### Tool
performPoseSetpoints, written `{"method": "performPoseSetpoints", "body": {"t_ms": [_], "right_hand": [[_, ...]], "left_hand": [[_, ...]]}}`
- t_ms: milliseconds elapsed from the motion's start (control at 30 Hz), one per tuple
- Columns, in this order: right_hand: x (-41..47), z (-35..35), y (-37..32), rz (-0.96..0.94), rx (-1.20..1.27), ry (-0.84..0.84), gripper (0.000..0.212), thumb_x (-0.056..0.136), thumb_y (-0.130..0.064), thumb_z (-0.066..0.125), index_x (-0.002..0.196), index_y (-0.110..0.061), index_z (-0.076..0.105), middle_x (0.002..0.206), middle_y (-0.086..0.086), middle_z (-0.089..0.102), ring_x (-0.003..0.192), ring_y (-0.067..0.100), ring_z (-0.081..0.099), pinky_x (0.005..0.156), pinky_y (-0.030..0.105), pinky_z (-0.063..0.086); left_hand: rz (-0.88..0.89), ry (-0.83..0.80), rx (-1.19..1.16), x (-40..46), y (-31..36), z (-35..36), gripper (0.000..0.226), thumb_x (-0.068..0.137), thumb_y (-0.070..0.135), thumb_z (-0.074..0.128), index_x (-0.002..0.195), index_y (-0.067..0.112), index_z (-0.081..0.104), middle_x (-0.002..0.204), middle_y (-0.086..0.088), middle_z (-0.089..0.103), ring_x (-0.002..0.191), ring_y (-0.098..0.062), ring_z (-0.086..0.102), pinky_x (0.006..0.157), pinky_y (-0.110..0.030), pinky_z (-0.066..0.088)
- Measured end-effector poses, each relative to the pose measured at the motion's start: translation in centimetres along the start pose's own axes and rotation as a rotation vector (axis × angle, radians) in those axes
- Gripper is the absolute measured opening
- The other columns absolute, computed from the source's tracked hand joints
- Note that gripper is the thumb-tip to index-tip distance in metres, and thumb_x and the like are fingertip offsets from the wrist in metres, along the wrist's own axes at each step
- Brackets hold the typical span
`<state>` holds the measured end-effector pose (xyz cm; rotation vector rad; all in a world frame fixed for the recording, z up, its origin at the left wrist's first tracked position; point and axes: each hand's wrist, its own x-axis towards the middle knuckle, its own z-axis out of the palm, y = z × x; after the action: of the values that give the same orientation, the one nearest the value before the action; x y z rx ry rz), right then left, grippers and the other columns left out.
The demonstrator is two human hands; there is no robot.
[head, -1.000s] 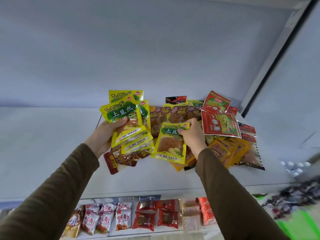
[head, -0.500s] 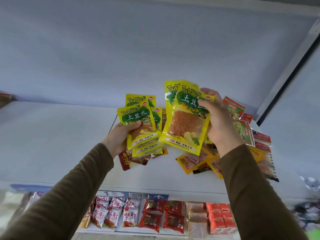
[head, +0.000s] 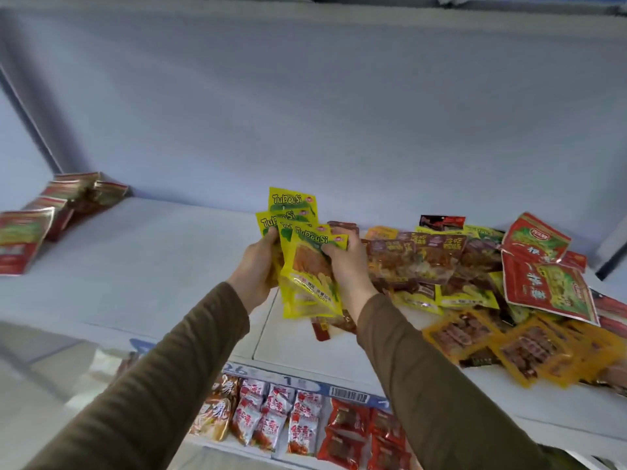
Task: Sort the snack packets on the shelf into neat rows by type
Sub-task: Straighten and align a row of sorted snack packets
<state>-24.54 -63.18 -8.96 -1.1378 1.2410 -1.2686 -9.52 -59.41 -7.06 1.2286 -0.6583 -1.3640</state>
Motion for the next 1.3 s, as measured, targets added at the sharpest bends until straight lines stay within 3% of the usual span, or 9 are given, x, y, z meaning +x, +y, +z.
{"method": "performPoseSetpoints", "body": {"t_ms": [167,300,433,600,733,833,1067,1200,1300], "right_hand": [[-0.7,10.2,0.9,-0.11,-0.08,0.01,0.034,0.091,-0.003,0.063,0.122,-0.017,0.058,0.106,-0.006,0.062,0.101,0.013,0.063,0.078,0.017,0.049],[-1.3,18.9,1.5,-0.14,-0.099,0.027,0.037,0.091,-0.005,0.062,0.123,-0.024,0.057,0.11,-0.009,0.062,0.1,0.011,0.062,0.087,0.026,0.052],[-1.0,24.7,1.3,-0.127,-0.082,0.021,0.044,0.09,-0.013,0.071,0.132,-0.02,0.057,0.117,-0.007,0.062,0.109,0.013,0.061,0.097,0.032,0.049],[0.8,30.0,2.0,0.105,0.104,-0.119,0.045,0.085,-0.037,0.075,0.122,-0.012,0.065,0.116,0.01,0.073,0.104,0.03,0.072,0.094,0.054,0.057],[2.3,33.4,3.0,0.243,0.157,-0.193,0.038,0.099,-0.046,0.06,0.111,-0.012,0.072,0.104,0.012,0.077,0.087,0.027,0.076,0.073,0.04,0.063],[3.5,35.8,4.7,0.204,0.078,-0.13,0.051,0.085,-0.063,0.066,0.102,-0.016,0.076,0.096,0.004,0.079,0.088,0.025,0.076,0.083,0.048,0.062],[5.9,41.6,6.9,0.168,0.051,0.026,0.034,0.091,-0.044,0.07,0.099,-0.011,0.075,0.094,0.009,0.076,0.088,0.028,0.073,0.083,0.05,0.06],[7.5,45.7,7.8,0.211,0.026,0.112,0.061,0.084,-0.058,0.061,0.118,-0.008,0.067,0.116,0.013,0.07,0.104,0.032,0.068,0.091,0.049,0.057],[8.4,48.5,8.0,0.275,0.045,0.175,0.061,0.09,-0.054,0.058,0.132,-0.011,0.059,0.129,0.012,0.065,0.116,0.033,0.064,0.099,0.049,0.054]], "left_hand": [[0.079,-0.175,0.031,0.5,3.9,-8.6,0.07,0.09,0.075,0.045,0.128,0.021,0.069,0.119,-0.009,0.075,0.105,-0.028,0.073,0.084,-0.038,0.057],[0.08,-0.241,0.098,1.7,7.2,-16.3,0.047,0.094,0.035,0.069,0.132,0.007,0.064,0.127,-0.025,0.067,0.092,-0.034,0.073,0.068,-0.035,0.06],[0.055,-0.185,0.036,3.9,9.1,-22.5,0.035,0.094,0.0,0.062,0.128,0.002,0.065,0.122,-0.021,0.071,0.098,-0.037,0.073,0.08,-0.043,0.063],[0.042,-0.146,-0.005,7.1,10.6,-27.0,0.037,0.096,-0.002,0.058,0.133,0.001,0.06,0.123,-0.023,0.07,0.113,-0.047,0.066,0.098,-0.061,0.052],[0.066,-0.102,-0.047,10.0,10.7,-29.2,0.037,0.097,-0.005,0.056,0.133,-0.001,0.058,0.123,-0.023,0.07,0.115,-0.048,0.065,0.095,-0.059,0.055],[0.051,-0.063,-0.035,11.9,10.6,-30.5,0.037,0.097,-0.005,0.055,0.133,0.0,0.057,0.122,-0.023,0.071,0.114,-0.047,0.066,0.098,-0.061,0.053],[-0.04,0.018,0.059,15.1,13.5,-33.7,0.033,0.096,-0.007,0.055,0.129,-0.003,0.059,0.105,-0.022,0.073,0.072,-0.028,0.072,0.061,-0.033,0.061],[-0.167,-0.081,0.201,16.9,16.9,-36.9,0.032,0.098,0.009,0.062,0.127,-0.005,0.062,0.116,-0.024,0.072,0.079,-0.03,0.073,0.073,-0.038,0.063],[-0.256,-0.128,0.323,18.2,19.1,-40.2,0.058,0.083,0.032,0.083,0.128,0.0,0.066,0.129,-0.022,0.068,0.11,-0.038,0.067,0.103,-0.05,0.053]]}}
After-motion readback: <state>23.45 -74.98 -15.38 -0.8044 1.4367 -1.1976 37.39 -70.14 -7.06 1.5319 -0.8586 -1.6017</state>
